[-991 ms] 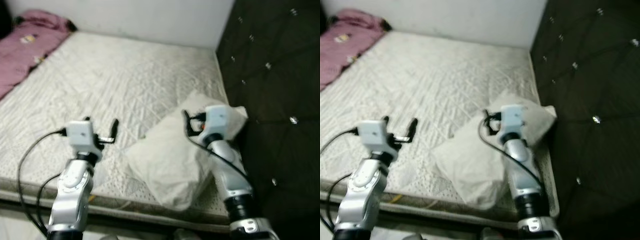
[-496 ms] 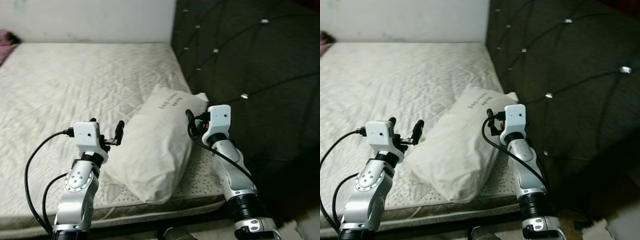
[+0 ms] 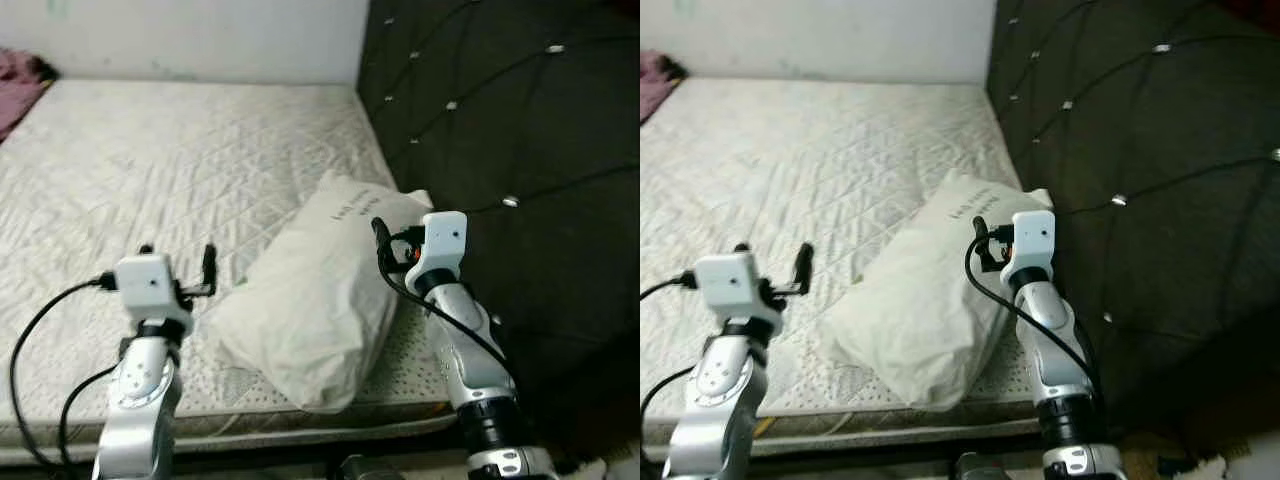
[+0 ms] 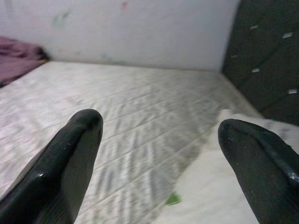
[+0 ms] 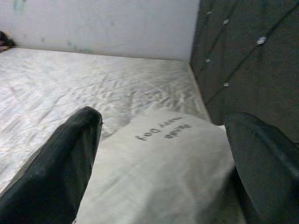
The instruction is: Clean up the room
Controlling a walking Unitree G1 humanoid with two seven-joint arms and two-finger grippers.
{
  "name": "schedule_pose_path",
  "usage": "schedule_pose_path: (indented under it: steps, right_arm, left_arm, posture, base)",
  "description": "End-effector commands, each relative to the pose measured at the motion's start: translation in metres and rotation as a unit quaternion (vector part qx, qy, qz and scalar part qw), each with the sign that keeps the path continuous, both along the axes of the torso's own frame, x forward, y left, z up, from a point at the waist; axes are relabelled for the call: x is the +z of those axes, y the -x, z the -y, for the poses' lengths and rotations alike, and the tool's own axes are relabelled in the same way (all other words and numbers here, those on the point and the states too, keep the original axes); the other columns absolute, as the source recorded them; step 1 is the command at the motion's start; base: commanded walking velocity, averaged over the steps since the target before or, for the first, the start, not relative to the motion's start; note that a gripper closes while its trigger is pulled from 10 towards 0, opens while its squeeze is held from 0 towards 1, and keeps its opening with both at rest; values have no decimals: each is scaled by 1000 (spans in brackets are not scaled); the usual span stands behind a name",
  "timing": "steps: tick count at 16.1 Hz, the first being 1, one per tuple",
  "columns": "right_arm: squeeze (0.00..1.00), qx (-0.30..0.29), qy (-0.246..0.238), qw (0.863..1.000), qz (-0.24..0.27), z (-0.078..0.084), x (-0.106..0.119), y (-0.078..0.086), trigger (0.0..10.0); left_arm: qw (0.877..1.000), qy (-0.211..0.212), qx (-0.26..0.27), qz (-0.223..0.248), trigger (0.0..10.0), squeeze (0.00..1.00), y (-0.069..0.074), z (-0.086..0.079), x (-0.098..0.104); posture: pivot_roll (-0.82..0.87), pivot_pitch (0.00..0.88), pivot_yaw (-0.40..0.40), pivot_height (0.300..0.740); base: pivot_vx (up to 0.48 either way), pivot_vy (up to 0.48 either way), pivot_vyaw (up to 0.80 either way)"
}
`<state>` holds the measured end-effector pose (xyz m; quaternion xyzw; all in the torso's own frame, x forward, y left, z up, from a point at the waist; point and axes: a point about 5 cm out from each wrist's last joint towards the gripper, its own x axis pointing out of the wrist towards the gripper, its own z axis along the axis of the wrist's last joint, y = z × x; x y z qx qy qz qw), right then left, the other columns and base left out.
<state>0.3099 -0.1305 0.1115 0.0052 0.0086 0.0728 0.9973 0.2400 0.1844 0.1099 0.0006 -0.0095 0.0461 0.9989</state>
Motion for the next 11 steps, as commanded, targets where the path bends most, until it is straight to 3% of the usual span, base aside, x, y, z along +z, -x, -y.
schedule_pose_path:
  steps: [1,4,11]
  right_arm:
    - [0,1,-5,1000,4,2,4,1,10000]
    - [0,9,-8,1000,-1,0,4,6,10000]
    - [0,17,-11,1000,-12,-1,4,9,10000]
  left_arm:
    - [1000,-7,11,4,10000,0,1,-4,3]
    - [1000,-13,13,-5,10000,0,6,-5,3]
    - [1000,0,9,-14,10000,0,9,-4,2]
  posture:
    - [-60,34,-20,740]
    - [-55,57,-24,736]
    - [-55,81,-29,641]
  base:
    - [0,0,0]
    - [0,0,0]
    - [0,0,0]
